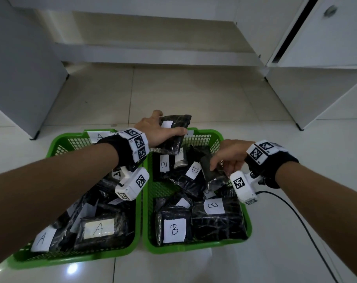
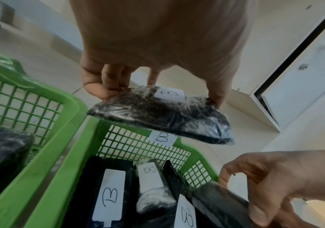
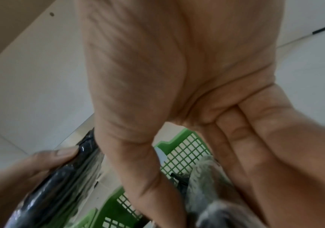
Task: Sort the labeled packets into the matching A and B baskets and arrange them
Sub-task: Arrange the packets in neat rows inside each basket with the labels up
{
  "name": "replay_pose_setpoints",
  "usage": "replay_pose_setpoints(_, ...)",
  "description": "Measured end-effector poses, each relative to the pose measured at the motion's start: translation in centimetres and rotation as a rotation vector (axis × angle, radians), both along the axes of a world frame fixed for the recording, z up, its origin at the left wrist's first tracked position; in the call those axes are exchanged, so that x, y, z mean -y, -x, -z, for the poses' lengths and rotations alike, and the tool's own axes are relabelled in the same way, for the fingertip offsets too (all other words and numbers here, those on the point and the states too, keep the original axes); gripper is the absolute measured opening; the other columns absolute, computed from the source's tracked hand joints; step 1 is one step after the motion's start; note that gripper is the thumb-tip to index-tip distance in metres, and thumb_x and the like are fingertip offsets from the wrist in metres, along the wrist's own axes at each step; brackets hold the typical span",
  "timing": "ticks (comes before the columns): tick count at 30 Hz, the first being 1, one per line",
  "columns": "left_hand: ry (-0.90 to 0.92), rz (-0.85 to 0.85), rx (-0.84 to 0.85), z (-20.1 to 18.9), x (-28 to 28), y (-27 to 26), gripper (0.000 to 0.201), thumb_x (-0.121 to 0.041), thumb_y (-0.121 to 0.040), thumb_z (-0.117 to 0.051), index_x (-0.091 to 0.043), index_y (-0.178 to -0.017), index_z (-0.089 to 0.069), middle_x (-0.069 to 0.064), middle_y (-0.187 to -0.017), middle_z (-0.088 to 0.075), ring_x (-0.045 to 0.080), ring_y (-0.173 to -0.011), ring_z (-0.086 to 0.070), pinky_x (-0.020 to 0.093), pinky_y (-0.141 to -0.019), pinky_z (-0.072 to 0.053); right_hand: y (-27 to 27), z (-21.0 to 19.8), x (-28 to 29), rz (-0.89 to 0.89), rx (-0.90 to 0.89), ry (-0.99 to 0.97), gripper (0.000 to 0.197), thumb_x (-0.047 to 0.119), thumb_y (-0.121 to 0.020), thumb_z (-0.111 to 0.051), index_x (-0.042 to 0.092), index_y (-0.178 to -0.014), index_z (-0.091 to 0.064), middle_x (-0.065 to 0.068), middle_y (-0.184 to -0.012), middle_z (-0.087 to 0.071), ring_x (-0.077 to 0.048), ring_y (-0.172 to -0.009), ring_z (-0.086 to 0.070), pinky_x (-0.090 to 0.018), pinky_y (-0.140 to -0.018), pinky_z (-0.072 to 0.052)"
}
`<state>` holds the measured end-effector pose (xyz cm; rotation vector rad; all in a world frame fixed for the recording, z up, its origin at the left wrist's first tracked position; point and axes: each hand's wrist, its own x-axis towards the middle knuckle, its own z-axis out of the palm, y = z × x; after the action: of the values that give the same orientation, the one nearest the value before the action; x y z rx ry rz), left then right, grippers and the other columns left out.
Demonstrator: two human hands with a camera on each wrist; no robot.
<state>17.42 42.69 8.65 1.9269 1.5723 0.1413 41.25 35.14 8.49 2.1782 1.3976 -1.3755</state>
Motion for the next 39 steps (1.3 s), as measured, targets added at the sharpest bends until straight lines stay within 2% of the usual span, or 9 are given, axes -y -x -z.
replay_pose_setpoints(6, 0.031, -0.078, 0.066, -0.8, -0.6, 0.3, 0.107, -0.098, -0.050, -0.053, -0.030, -0.131, -0.041, -0.001, -0.117, -0.061, 0.021, -0.095, -0.064, 0.036, -0.089, -0.052, 0.7, -1.8, 1.0, -0.216, 0.225, 0.037, 0.040, 0.037, -0.067, -0.088, 0.006, -0.079, -0.066, -0.006, -0.068, -0.070, -0.021, -0.051, -0.059, -0.028, -0.051, -0.050)
replay_pose_setpoints(10, 0.009, -0.168, 0.171, -1.0, -0.7, 0.5, 0.109, -0.092, -0.054, -0.060, -0.028, -0.139, -0.037, -0.002, -0.115, -0.055, 0.023, -0.101, -0.061, 0.035, -0.091, -0.050, 1.8, -2.0, 0.0, -0.341, 0.337, -0.198, 0.029, 0.030, -0.071, -0.086, 0.012, -0.082, -0.066, -0.007, -0.089, -0.070, -0.019, -0.075, -0.066, -0.034, -0.069, -0.060)
replay_pose_setpoints(17, -0.070, -0.136, 0.200, -0.6, -0.6, -1.8, 0.115, -0.095, -0.045, -0.062, -0.032, -0.136, -0.033, -0.002, -0.120, -0.057, 0.024, -0.101, -0.063, 0.034, -0.086, -0.053, 2.1, -1.2, -1.1, 0.441, -1.077, -0.316, 0.046, 0.030, -0.095, -0.063, 0.006, -0.133, -0.055, -0.019, -0.129, -0.067, -0.037, -0.118, -0.065, -0.053, -0.098, -0.053)
replay_pose_setpoints(23, 0.065, -0.160, 0.357, 0.7, -0.8, -3.5, 0.045, -0.042, -0.090, -0.053, -0.022, -0.129, -0.042, 0.009, -0.109, -0.066, 0.029, -0.088, -0.069, 0.046, -0.080, -0.060, 0.3, -0.2, -0.4, 0.691, -0.754, -0.525, 0.025, 0.015, -0.100, -0.058, 0.003, -0.122, -0.063, -0.013, -0.107, -0.075, -0.021, -0.084, -0.074, -0.033, -0.063, -0.059)
replay_pose_setpoints(26, 0.113, -0.040, 0.043, 1.9, -0.1, -3.0, 0.030, -0.035, -0.087, -0.051, -0.007, -0.095, -0.058, 0.015, -0.096, -0.070, 0.032, -0.083, -0.070, 0.046, -0.078, -0.061, -1.1, 0.3, 0.7, 0.785, -0.527, -0.568, 0.017, 0.012, -0.097, -0.058, 0.001, -0.106, -0.066, -0.016, -0.097, -0.075, -0.027, -0.077, -0.071, -0.033, -0.059, -0.056)
replay_pose_setpoints(30, 0.374, 0.130, -0.186, 5.6, 2.6, -3.6, 0.037, -0.032, -0.090, -0.063, -0.016, -0.064, -0.042, 0.007, -0.068, -0.048, 0.022, -0.054, -0.044, 0.032, -0.062, -0.040, -0.8, 1.5, 1.8, 0.733, -0.266, -0.534, 0.024, 0.020, -0.084, -0.062, -0.002, -0.093, -0.067, -0.022, -0.097, -0.074, -0.036, -0.084, -0.072, -0.044, -0.071, -0.059)
replay_pose_setpoints(32, 0.457, 0.113, -0.158, 6.9, 3.9, -4.1, 0.036, -0.032, -0.085, -0.072, -0.014, -0.068, -0.046, 0.006, -0.070, -0.048, 0.021, -0.061, -0.048, 0.033, -0.059, -0.041, -0.7, 2.1, 1.9, 0.639, -0.162, -0.550, 0.036, 0.031, -0.077, -0.060, -0.002, -0.090, -0.068, -0.021, -0.094, -0.073, -0.038, -0.087, -0.072, -0.049, -0.079, -0.061)
replay_pose_setpoints(35, 0.502, 0.072, -0.088, 7.4, 5.1, -4.5, 0.028, -0.025, -0.083, -0.078, -0.005, -0.087, -0.059, 0.009, -0.074, -0.062, 0.025, -0.071, -0.064, 0.036, -0.072, -0.058, -0.3, 2.0, 1.9, 0.530, -0.038, -0.569, 0.026, 0.027, -0.090, -0.057, 0.004, -0.078, -0.061, -0.012, -0.081, -0.065, -0.031, -0.080, -0.065, -0.031, -0.059, -0.050)
replay_pose_setpoints(39, 0.629, 0.038, -0.006, 5.2, 4.2, -3.6, 0.030, -0.025, -0.079, -0.083, -0.002, -0.089, -0.067, 0.010, -0.065, -0.063, 0.019, -0.051, -0.058, 0.030, -0.059, -0.055, -0.4, 2.3, 1.5, 0.396, 0.138, -0.599, 0.030, 0.025, -0.096, -0.055, -0.002, -0.110, -0.057, -0.019, -0.106, -0.065, -0.037, -0.096, -0.065, -0.031, -0.068, -0.046)
